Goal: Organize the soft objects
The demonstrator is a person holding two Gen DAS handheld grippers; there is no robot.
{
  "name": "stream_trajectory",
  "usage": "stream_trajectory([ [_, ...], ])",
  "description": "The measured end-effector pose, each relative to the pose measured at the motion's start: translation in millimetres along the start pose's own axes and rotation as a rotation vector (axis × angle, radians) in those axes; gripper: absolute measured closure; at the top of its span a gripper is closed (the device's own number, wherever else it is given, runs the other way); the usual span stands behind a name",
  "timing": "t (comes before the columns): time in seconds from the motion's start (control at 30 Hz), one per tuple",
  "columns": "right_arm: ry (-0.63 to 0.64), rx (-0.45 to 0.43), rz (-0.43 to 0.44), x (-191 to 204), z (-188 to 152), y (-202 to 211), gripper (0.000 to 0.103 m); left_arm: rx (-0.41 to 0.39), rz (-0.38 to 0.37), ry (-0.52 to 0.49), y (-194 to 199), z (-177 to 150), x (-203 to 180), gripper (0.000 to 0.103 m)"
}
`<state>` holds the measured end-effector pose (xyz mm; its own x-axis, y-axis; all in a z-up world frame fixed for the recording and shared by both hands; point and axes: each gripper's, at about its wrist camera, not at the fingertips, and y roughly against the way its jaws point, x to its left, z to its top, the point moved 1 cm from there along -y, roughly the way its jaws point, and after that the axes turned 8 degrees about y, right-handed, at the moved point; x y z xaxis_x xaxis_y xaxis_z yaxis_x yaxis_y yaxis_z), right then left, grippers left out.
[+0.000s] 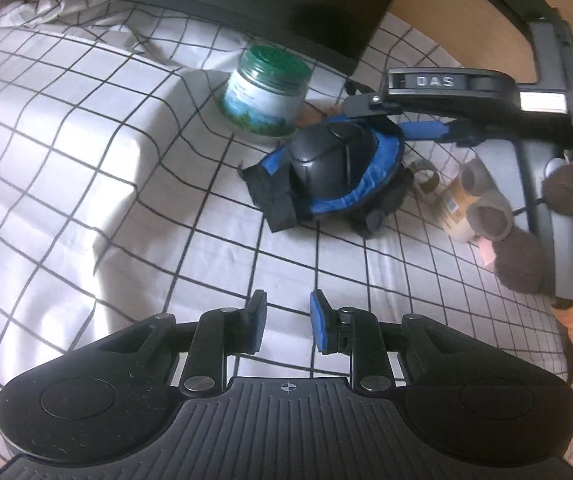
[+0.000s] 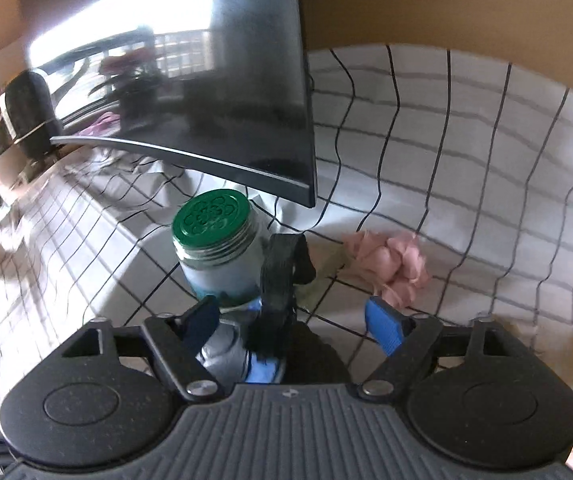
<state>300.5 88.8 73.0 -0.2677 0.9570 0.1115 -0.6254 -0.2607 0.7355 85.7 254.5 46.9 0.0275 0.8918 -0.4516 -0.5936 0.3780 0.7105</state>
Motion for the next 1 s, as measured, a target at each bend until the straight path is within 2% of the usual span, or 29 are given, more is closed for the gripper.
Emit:
stream_trajectory([
  [0.03,-0.016,0.006,0.024,-0.1,-0.9,0.1,0.059,-0.006,0.003,0.011,1.3,1.1,2.0,0.077],
  [0.07,-0.021,0.016,0.060,1.9,-2.5,2.0,0.066,-0.011,0.005,0.021,3.0,2.2,4.4,0.077],
  [0.23,0.092,-0.010,0.157,24.4,-24.1,41.0,0.078,-0.053,0.041,0.096,12.0,9.4,21.2,0.077],
  [0.37,0.066,0.051,0.225,24.8,-58.0,68.8,0.085,-0.074,0.038,0.098,17.7,12.4,20.6,0.077],
  [0.47,0.037,0.111,0.245,21.4,-89.8,84.9,0.086,-0.078,0.035,0.085,16.7,14.6,11.8,0.077],
  [0.6,0.009,0.158,0.216,6.8,-126.2,105.2,0.086,-0.077,0.017,0.040,9.2,18.3,-8.9,0.077],
  [0.8,-0.070,0.128,0.097,-37.7,-149.5,139.0,0.086,-0.068,0.003,-0.061,-10.2,23.1,-50.6,0.077],
  [1.0,-0.134,0.117,-0.023,-74.0,-171.5,161.6,0.082,-0.096,0.042,-0.053,-30.8,38.6,-76.4,0.077],
])
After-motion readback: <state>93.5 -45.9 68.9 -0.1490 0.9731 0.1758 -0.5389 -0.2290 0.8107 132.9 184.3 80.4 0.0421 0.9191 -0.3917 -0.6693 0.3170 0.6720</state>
